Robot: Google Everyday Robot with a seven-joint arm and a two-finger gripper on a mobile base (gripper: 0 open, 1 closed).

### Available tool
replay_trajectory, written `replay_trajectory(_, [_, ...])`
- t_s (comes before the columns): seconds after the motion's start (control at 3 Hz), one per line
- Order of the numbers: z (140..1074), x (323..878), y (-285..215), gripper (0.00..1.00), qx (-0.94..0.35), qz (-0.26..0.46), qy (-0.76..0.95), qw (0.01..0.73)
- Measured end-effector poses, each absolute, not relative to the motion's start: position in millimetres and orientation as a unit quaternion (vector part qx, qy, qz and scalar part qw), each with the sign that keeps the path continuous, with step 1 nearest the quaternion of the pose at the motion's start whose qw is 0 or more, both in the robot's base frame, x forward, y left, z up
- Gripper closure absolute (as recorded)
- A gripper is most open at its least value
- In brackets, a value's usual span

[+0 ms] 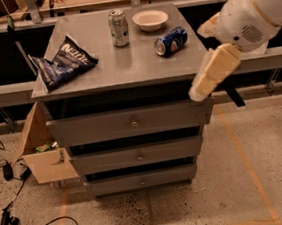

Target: Move blue chip bag near 7up can

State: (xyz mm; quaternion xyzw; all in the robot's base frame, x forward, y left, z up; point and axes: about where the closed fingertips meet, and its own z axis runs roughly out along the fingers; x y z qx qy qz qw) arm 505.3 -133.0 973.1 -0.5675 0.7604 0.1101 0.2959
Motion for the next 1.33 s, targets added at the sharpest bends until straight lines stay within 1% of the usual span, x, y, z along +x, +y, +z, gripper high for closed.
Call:
replay_trajectory(0.33, [981,532,-51,0.0,-0.536,0.222,0.723,0.376])
replay_trajectory(0.67, [1010,539,-7,0.0,-0.512,0.273,0.695,0.425])
replay_trajectory(1.33, [1006,540,-7,0.0,-0.497,0.27,0.701,0.435])
